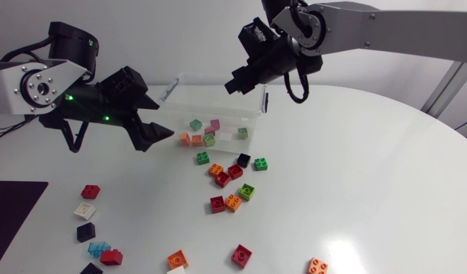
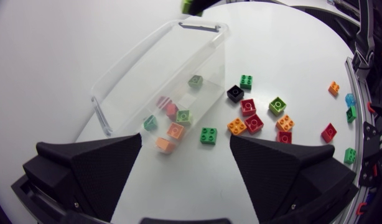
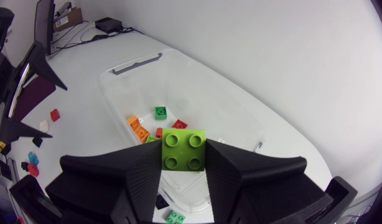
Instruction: Place the duplo bricks in the container
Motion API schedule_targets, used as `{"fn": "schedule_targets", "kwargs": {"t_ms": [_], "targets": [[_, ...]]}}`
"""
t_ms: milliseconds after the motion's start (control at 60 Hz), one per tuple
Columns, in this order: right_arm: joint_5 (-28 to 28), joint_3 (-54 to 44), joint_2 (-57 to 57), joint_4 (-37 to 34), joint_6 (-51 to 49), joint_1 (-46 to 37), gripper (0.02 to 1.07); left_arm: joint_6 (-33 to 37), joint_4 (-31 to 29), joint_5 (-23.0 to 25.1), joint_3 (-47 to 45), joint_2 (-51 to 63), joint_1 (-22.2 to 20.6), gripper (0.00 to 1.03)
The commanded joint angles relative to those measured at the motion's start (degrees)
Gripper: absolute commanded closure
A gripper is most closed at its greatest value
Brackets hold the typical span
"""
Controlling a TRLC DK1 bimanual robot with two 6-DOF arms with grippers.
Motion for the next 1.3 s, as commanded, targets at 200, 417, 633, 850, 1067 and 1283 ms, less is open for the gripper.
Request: {"fn": "schedule_targets", "kwargs": {"t_ms": [200,417,633,850,1067,1283], "targets": [[-1.2,9.8,10.5,2.2,1.2,-2.1,0.76,12.4,-8.0,2.8,-6.7,-4.5,-0.5,0.05],[-1.2,19.3,18.1,0.6,1.2,-2.9,0.75,20.6,-14.9,2.9,-10.9,-6.3,-3.7,0.06],[-1.2,20.1,18.5,-1.3,1.3,-3.4,0.06,28.6,-21.1,2.9,-15.0,-7.9,-7.5,0.06],[-2.4,12.1,11.6,-0.1,1.1,-4.1,0.06,34.2,-22.2,0.9,-19.5,-8.1,-13.5,0.07],[-5.2,-1.5,1.5,2.5,0.2,-4.4,0.06,40.5,-21.3,-1.9,-20.9,-5.0,-18.1,0.08],[-7.3,-14.7,-8.4,3.1,-1.9,-4.4,0.06,43.4,-21.3,-6.4,-19.6,0.1,-22.6,0.12]]}}
